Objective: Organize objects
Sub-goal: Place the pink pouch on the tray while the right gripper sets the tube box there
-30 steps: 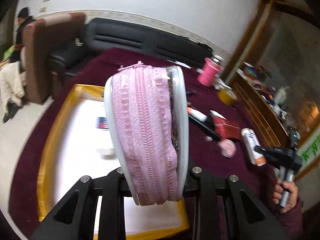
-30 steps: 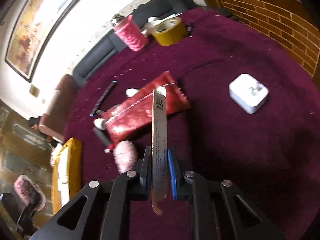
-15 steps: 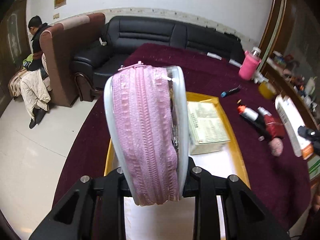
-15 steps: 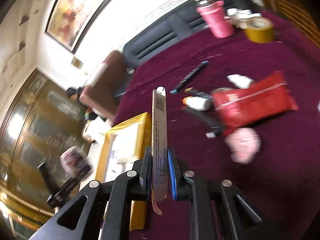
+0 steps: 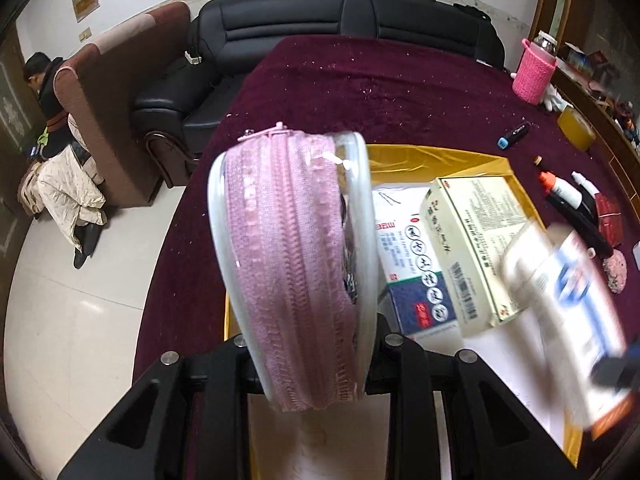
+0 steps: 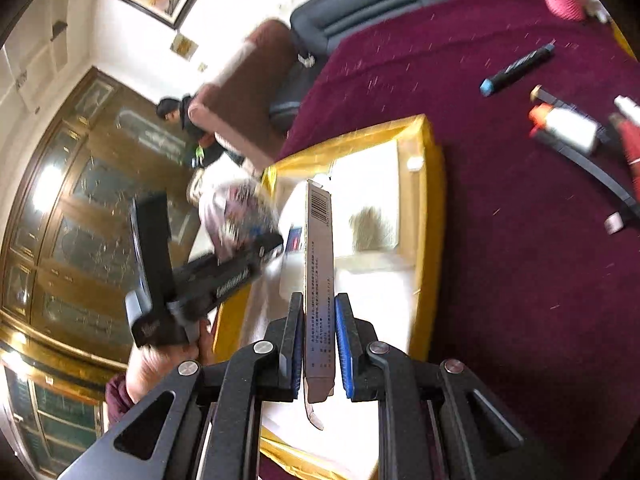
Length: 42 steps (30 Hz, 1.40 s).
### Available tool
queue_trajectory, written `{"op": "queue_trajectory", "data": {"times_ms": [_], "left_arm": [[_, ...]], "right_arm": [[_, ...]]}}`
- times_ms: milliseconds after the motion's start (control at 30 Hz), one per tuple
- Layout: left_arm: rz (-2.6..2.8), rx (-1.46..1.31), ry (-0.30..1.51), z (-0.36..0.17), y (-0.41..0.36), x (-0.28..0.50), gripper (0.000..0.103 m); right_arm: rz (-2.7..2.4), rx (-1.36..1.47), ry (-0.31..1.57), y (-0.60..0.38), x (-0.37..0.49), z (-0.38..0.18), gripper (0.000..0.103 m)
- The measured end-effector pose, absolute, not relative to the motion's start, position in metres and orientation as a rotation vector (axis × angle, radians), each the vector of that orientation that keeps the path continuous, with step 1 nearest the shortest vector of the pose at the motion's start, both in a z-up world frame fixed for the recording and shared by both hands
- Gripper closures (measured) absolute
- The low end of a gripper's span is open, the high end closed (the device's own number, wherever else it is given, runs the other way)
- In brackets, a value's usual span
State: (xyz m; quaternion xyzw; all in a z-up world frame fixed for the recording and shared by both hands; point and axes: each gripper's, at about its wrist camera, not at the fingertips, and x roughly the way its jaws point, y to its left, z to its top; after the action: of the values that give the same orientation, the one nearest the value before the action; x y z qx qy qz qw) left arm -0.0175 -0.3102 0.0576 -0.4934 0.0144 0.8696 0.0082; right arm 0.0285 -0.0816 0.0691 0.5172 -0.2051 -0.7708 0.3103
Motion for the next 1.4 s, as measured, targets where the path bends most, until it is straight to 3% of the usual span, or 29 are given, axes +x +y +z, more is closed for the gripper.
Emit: {"op": "queue_trajectory", "data": {"times_ms": [633,700,867,967,1033,1100,1400], "left_arm": [[2.759,-1.493,-0.067,0.059,-0.322,-0.026,0.071],[2.776,-1.473,-0.079,0.065,-0.322,-0.021,0.053],[2.829,-1.382,-0.085,0.09,-0.322,-0.004,0.038],[2.873,-1.32,-0.1,0.106,-0.327,0.008,0.028],[2.892,-1.287,-0.116,0.113,-0.332,0.016,0.025],[2.906,-1.255,-0.153,0.122,-0.337,0.026,0.023],[2.99,-1.134,-0.28,0.152,-0.352,0.07,0.017]], "right_arm": [[-1.952,1.513,-0.393,-0.141,0.024,0.026,0.084],[-1.955,1.519,-0.38,-0.144,0.021,0.025,0.084],[-1.97,1.544,-0.317,-0.152,0.012,0.023,0.083],[-1.991,1.544,-0.252,-0.158,0.01,0.025,0.073],[-2.004,1.523,-0.22,-0.161,0.009,0.03,0.061],[-2.014,1.5,-0.196,-0.162,0.009,0.034,0.056],[-2.08,1.367,-0.094,-0.166,0.006,0.07,0.047]]}}
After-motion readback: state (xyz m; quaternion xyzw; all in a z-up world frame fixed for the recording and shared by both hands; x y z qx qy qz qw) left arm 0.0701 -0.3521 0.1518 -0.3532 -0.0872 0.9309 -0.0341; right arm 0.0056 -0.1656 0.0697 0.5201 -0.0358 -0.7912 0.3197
